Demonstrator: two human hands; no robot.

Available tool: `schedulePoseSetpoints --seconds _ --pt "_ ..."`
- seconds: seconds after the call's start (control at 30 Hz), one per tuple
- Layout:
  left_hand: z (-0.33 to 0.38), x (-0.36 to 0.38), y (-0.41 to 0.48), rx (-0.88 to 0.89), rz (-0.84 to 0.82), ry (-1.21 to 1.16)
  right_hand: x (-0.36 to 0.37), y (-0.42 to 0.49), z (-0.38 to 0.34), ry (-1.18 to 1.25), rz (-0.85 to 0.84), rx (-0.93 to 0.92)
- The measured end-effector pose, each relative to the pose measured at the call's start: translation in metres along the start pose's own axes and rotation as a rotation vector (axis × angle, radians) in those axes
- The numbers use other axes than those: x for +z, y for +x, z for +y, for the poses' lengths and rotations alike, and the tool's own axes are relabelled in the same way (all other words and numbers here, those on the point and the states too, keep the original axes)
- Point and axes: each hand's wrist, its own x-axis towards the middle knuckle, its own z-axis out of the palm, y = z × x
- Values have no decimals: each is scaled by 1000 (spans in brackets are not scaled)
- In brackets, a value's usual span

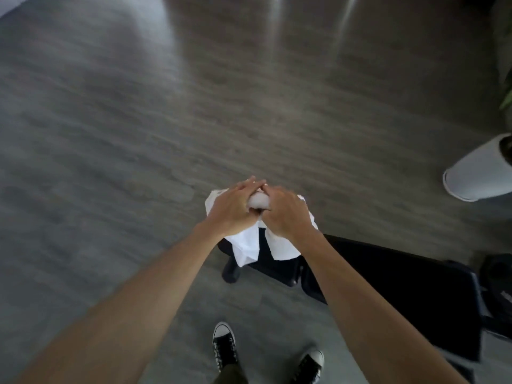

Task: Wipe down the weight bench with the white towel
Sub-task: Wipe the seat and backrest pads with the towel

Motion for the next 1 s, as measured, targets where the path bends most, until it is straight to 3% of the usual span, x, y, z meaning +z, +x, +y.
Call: schedulePoseSetpoints --seconds 0.1,0.3,0.43,0.7,0.83,0.93,1.0 --pt "-67 54 34 -24 -75 87 73 39 33 -37 -30 -14" --pt "-217 273 43 -94 -396 377 289 69 149 -313 -307 63" --pt "-270 354 56 -39 -342 395 383 77 218 -420 -301 115" --pt "-333 359 181 12 -189 252 367 195 223 -222 -112 94" --pt "-346 366 108 76 -161 187 408 138 205 -252 -2 -45" --pt "-345 365 26 56 -212 188 430 88 199 -300 -127 -201" --pt "-341 368 25 -44 -271 240 424 90 207 -312 -192 -278"
